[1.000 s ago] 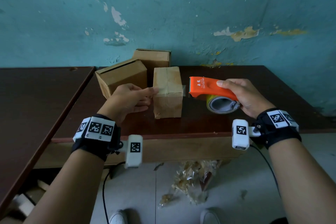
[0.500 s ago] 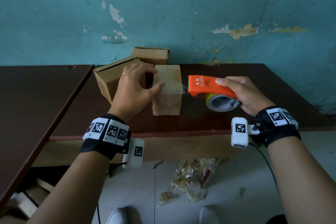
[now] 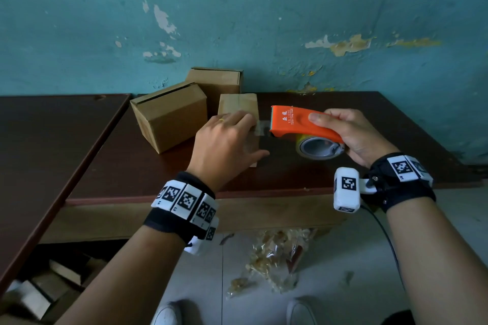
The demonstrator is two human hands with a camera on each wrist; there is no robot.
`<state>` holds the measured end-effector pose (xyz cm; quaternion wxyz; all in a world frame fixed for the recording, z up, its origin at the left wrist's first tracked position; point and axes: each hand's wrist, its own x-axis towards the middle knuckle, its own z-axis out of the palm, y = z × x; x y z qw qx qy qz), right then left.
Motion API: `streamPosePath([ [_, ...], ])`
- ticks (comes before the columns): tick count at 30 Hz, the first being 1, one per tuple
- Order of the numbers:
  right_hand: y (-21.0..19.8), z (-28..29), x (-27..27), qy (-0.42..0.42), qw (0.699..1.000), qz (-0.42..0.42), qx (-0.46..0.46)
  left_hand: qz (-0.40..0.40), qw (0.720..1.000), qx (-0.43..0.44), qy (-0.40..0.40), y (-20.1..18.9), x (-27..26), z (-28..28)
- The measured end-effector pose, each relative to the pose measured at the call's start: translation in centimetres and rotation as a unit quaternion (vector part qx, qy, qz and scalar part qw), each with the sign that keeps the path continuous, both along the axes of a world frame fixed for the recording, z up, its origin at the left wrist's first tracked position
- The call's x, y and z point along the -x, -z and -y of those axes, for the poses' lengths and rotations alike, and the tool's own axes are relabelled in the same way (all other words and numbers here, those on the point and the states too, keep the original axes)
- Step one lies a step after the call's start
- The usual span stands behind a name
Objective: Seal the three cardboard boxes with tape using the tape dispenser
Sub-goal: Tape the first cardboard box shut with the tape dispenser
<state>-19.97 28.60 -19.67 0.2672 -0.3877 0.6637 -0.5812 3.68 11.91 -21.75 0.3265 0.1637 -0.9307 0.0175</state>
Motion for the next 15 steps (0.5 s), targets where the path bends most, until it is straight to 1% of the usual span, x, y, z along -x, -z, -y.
streamPosePath([
  [3,-0.2,-0.1,-0.2,-0.001,1.000,-0.001,0.000,-0.006,0.999,0.012,-0.034,0.4,0.7,-0.6],
  [8,-0.3,0.1,-0.6,-0.009,0.999,-0.026,-0.029,-0.043,0.998,0.012,-0.049,0.3,0.9,-0.5],
  [12,-0.3,0.9,-1.4,-0.040,0.997,-0.027,-0.054,-0.042,0.998,-0.013,-0.038,0.6,0.4,1.3],
  [15,-0.1,1.5,-1.8,-0.059,0.995,-0.029,-0.075,-0.045,0.998,-0.016,-0.028,0.7,0.0,2.2],
])
